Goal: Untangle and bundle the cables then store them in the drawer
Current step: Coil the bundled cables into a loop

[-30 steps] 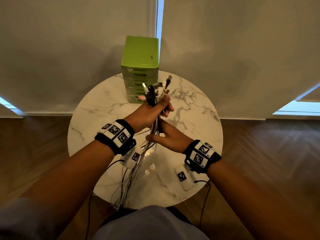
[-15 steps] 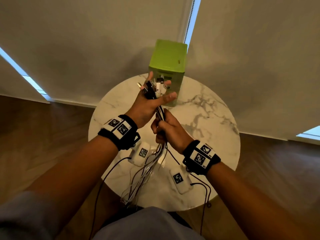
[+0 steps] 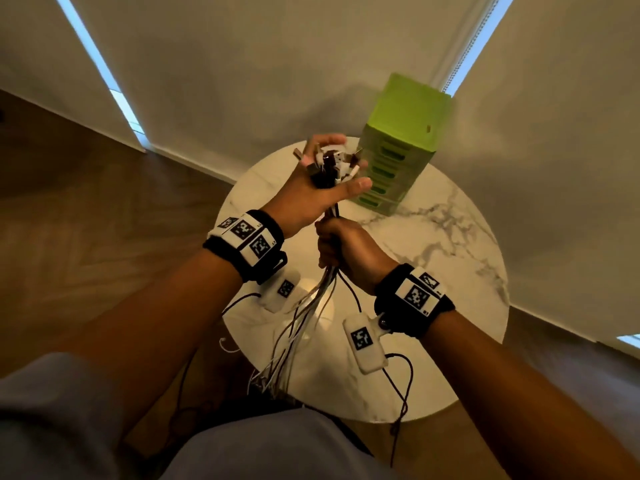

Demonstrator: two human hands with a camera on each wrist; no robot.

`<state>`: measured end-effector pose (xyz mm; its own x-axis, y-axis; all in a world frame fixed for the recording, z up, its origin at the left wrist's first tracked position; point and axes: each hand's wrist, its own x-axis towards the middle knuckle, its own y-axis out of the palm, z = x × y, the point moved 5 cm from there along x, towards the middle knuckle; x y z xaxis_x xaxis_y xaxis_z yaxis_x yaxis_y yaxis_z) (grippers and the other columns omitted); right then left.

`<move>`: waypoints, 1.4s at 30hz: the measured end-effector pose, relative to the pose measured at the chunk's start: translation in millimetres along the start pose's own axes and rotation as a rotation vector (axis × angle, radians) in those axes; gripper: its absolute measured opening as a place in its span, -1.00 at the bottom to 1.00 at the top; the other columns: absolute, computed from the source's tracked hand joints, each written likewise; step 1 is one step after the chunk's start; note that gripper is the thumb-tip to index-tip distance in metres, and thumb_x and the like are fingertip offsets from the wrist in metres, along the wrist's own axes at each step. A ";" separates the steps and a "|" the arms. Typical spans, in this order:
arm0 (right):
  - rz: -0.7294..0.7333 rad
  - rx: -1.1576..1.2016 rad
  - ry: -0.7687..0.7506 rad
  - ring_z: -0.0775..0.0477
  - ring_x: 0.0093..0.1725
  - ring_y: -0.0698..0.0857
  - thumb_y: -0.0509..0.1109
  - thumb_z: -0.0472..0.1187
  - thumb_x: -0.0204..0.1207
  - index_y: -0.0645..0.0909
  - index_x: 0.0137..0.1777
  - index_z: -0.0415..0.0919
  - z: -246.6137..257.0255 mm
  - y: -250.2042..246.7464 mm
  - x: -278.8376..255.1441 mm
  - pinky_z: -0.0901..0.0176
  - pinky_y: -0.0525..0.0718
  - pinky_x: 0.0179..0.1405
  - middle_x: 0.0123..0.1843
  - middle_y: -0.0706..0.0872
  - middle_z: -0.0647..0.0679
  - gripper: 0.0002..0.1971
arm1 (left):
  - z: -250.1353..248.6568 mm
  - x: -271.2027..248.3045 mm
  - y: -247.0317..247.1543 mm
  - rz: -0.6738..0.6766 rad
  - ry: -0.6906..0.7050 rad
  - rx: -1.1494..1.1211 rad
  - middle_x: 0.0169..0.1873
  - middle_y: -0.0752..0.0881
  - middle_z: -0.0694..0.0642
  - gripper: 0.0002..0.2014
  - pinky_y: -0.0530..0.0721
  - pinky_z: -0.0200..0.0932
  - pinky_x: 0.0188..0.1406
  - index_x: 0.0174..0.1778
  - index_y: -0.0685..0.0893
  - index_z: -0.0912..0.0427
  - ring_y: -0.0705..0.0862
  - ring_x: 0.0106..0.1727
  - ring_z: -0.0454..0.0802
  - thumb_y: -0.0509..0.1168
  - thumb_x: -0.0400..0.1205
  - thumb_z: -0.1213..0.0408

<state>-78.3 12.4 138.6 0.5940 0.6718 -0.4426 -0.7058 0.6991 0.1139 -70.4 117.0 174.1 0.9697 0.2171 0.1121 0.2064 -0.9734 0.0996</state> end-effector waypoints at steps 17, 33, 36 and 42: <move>0.249 0.012 -0.133 -0.63 0.06 0.67 0.20 -0.24 0.61 0.56 -0.50 -0.13 82.6 99.4 24.0 -0.42 0.51 0.45 -0.31 0.63 -0.34 -0.60 | 21.6 -72.4 -165.8 -0.068 -0.327 0.731 -0.10 0.77 0.17 -0.68 0.78 0.07 -0.08 0.03 0.69 0.09 0.72 -0.18 0.00 0.59 0.47 0.08; 0.078 0.119 -0.255 0.01 -0.51 0.10 0.18 -0.20 0.64 0.31 -0.33 -0.08 97.1 103.0 56.4 0.07 0.15 -0.45 -0.45 0.12 0.02 -0.73 | 72.0 -122.2 -136.3 0.097 -0.316 0.641 -0.13 0.80 -0.05 -0.72 0.70 -0.31 -0.15 0.15 0.66 0.04 0.78 -0.18 -0.32 0.36 0.69 -0.07; -0.018 0.053 -0.251 0.01 -0.51 0.11 0.22 -0.19 0.66 0.32 -0.25 -0.08 87.6 85.9 58.9 0.13 0.13 -0.51 -0.47 0.17 0.04 -0.76 | 75.9 -121.0 -126.2 0.254 -0.356 0.676 0.02 0.80 -0.08 -0.52 0.75 0.02 0.17 0.27 0.61 -0.13 0.77 0.04 -0.18 0.42 0.55 -0.29; 0.031 0.018 -0.137 0.06 -0.57 0.15 0.19 -0.22 0.70 0.35 -0.21 -0.14 61.7 74.8 57.4 0.20 0.16 -0.54 -0.50 0.22 0.04 -0.78 | 18.3 -71.4 -124.0 0.040 -0.150 0.120 0.36 0.69 -0.04 0.01 0.58 -0.10 0.47 0.57 0.44 0.01 0.64 0.44 -0.07 0.24 0.34 -0.64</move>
<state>-73.2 118.4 176.7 0.6201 0.7192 -0.3134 -0.7182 0.6812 0.1419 -162.9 220.8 135.6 0.9841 0.1736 -0.0364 0.1729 -0.9847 -0.0217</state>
